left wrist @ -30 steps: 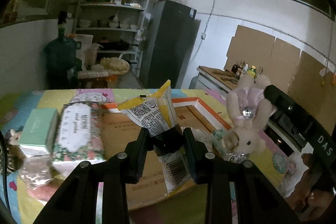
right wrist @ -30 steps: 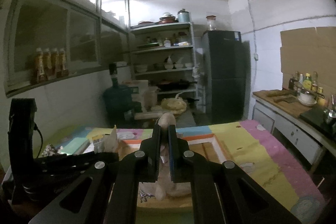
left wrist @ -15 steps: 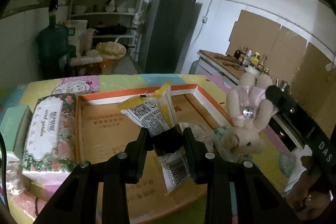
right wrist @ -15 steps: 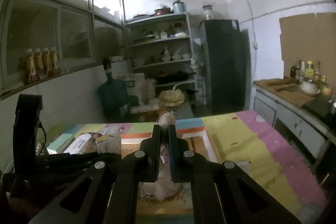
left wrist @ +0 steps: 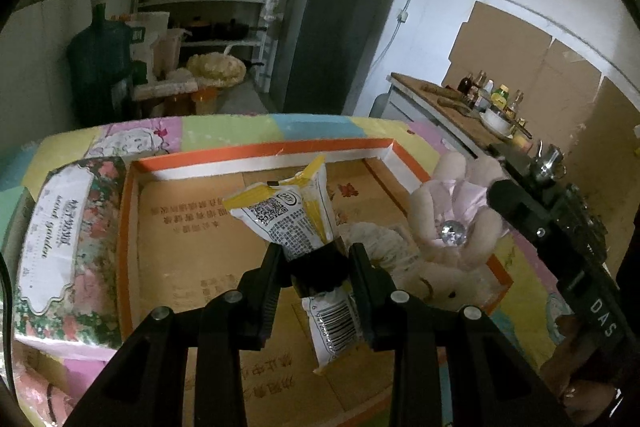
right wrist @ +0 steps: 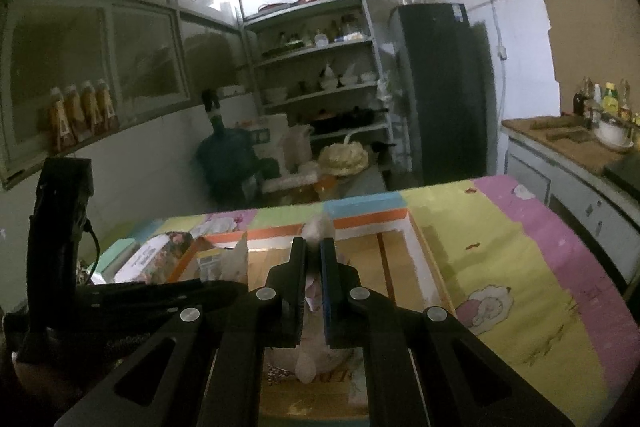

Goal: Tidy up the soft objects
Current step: 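Carry the snack packet and plush bunny in both grippers over the cardboard tray, then open the left gripper over the tray while the right gripper releases the bunny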

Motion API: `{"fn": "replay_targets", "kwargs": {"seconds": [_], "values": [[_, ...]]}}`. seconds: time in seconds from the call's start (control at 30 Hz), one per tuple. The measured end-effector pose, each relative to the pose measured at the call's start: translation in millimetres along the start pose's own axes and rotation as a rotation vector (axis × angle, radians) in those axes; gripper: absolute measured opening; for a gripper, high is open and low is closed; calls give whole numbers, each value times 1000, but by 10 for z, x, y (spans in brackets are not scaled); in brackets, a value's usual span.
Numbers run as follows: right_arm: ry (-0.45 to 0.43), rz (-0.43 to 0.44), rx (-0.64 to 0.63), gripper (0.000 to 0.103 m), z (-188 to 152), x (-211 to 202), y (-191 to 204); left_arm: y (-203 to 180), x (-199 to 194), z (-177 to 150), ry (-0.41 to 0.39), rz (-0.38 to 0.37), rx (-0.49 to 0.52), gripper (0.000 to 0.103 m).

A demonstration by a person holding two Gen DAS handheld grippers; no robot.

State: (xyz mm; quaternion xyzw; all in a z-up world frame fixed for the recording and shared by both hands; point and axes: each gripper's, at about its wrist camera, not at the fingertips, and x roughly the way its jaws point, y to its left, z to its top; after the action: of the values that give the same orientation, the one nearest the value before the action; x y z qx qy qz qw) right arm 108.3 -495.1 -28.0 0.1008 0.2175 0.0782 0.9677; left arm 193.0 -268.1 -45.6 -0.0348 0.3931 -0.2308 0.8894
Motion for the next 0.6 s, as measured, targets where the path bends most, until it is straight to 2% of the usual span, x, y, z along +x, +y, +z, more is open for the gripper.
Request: {"fn": "replay_targets", "kwargs": {"seconds": [0.33,0.53,0.6], "values": [[72,9,33,7,-49,202,-130,29,183,-16,52,13,-6,34],[91,19,55,10,-64,250,-191,9,210,-28,35,42,17,35],[90,18,60,13,-65,256,-200,1,212,-25,30,62,28,40]]}}
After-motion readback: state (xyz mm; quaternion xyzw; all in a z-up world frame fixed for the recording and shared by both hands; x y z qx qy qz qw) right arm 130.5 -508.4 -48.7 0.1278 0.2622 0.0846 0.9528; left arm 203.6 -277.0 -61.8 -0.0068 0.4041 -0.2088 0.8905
